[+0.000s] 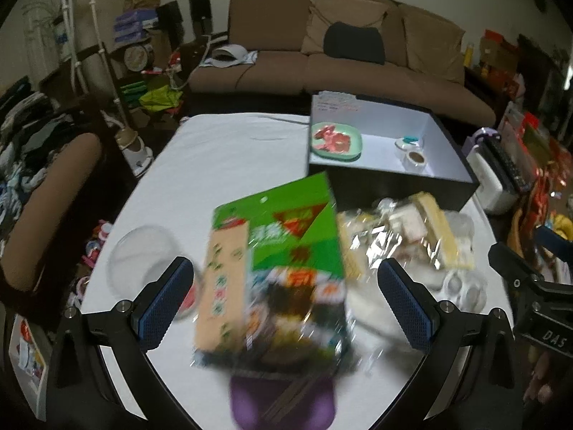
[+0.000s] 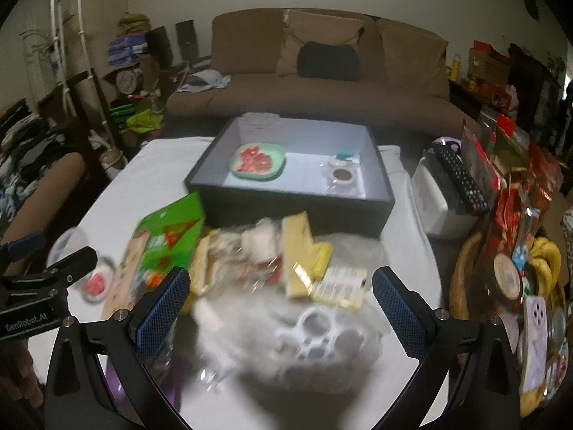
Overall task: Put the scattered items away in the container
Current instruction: 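Move both tools toward the yellow bread bag beside the black box, then grasp the yellow bread bag with the right gripper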
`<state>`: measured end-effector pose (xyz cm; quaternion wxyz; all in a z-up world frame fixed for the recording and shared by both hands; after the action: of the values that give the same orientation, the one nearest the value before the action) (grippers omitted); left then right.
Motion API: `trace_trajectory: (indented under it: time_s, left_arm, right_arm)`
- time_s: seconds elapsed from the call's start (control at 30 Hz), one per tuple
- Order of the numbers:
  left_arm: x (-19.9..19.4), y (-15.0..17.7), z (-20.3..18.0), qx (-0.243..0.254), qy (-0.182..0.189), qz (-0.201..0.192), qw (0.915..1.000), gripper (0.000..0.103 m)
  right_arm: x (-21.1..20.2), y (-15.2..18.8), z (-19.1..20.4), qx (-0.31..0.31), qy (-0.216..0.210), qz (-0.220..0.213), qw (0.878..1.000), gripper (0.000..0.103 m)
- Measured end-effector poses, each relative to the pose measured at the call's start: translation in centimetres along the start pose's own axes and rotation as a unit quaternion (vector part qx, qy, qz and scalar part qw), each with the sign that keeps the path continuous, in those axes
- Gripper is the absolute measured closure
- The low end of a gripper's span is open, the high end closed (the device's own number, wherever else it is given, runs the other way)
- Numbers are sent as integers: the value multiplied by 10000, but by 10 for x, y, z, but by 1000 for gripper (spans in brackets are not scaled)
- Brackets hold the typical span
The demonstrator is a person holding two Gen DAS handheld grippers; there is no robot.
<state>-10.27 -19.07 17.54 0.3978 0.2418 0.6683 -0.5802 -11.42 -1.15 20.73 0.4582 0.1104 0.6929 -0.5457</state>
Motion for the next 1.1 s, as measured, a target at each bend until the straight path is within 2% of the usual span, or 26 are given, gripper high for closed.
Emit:
trace_trajectory:
  time_s: [0.33, 0.63, 0.9, 1.1]
  left_arm:
    - [60, -65, -48, 209, 132, 26, 9997, 0]
    - [107, -97, -65, 280, 125, 133, 9994, 0]
    - [120, -95, -52, 328, 68, 166, 9993, 0]
    - [106, -62, -34, 203, 252, 201, 9993, 0]
  right_arm:
    - [58, -51, -44, 140, 173, 42, 9997, 0]
    - [107, -76, -64, 163, 251, 170, 9994, 0]
    - [120, -74, -62, 43, 199, 214, 9996, 0]
    - [113, -52, -53, 116, -283, 264, 9992, 0]
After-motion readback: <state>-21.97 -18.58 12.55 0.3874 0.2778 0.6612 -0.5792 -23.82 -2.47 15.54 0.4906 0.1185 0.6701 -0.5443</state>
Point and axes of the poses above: each gripper's, at about its wrist camera, not at the fingertips, and x roughly the way its jaws point, z to its left, y to its underside, the point moved 4 cm from there along x, roughly the way its jaws point, and after that the axes turned 4 degrees about z, right-handed, at the moved point
